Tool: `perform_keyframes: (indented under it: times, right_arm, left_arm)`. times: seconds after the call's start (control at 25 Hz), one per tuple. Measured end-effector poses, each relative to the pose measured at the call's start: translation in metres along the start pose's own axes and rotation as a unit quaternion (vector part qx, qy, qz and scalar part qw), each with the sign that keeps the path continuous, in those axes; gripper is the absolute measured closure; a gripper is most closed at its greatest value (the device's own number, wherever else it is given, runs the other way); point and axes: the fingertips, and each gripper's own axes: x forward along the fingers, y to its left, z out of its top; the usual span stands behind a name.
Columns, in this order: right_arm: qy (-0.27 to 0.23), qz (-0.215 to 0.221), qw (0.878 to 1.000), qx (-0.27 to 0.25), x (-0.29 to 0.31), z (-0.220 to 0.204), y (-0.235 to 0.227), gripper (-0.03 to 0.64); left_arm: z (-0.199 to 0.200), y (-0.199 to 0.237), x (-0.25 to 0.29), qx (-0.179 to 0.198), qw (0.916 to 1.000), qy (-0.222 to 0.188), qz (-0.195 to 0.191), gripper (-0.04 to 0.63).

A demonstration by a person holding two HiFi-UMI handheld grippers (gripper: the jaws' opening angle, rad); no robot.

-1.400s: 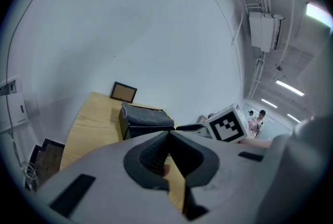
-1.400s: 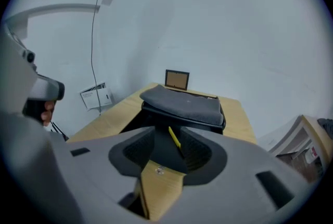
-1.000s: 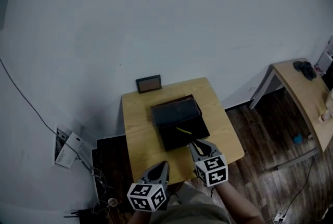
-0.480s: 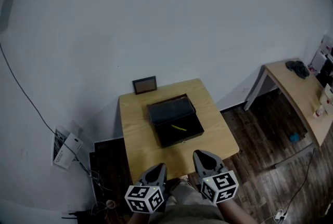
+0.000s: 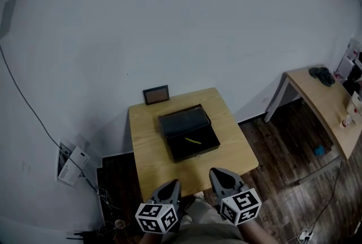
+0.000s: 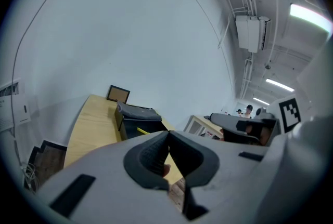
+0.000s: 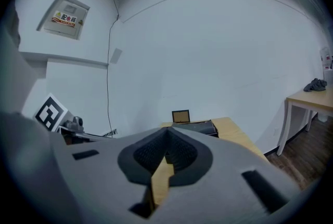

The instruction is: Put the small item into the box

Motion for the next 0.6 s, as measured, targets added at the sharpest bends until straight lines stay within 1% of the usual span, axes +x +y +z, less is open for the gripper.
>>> perform_keyframes:
  times: [0.6]
  right_arm:
    - [0.004,0.010,1.000,0.007,0.006,0.004,-0.005,0.617]
  left_arm:
    - [0.006,0.001,0.011,0.000,1.0000,0.002,0.002,0.593]
